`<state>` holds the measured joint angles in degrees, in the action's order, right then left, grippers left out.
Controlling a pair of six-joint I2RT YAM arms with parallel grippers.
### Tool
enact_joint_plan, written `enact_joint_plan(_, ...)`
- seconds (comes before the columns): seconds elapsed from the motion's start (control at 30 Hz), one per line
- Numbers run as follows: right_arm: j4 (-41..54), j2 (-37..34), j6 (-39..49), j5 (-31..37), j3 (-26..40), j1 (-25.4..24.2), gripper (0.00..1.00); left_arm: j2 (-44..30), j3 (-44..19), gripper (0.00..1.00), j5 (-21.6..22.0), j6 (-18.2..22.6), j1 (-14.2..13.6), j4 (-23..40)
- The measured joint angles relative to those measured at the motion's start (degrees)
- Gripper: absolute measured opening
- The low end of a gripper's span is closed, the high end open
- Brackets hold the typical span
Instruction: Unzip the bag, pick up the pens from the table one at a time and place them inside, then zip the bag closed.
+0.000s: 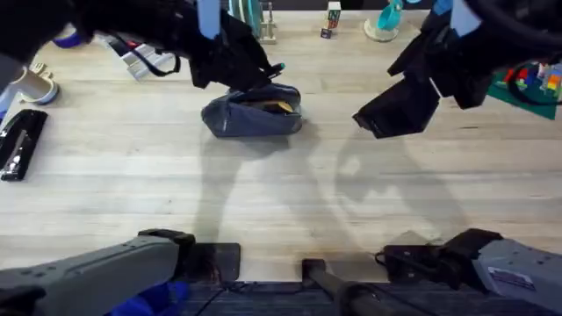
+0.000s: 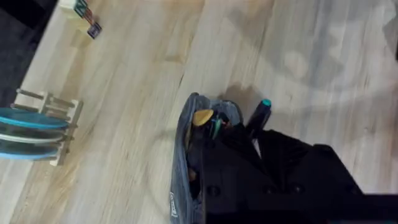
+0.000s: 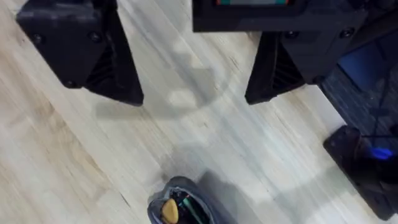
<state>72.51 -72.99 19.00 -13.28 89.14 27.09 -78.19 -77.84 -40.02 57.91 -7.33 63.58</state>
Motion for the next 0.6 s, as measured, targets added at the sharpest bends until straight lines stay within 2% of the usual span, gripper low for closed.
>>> enact_joint_plan(0.27,0.0,0.0,0.0,0.0,0.0,0.0,0.996,-4.1,0.0,0.041,2.3,0.0,-3.0,-1.5)
enact_joint_plan(0.6,0.0,0.0,0.0,0.0,0.0,0.0,0.995,-10.7,0.0,0.041,2.6,0.0,-3.3,-2.9)
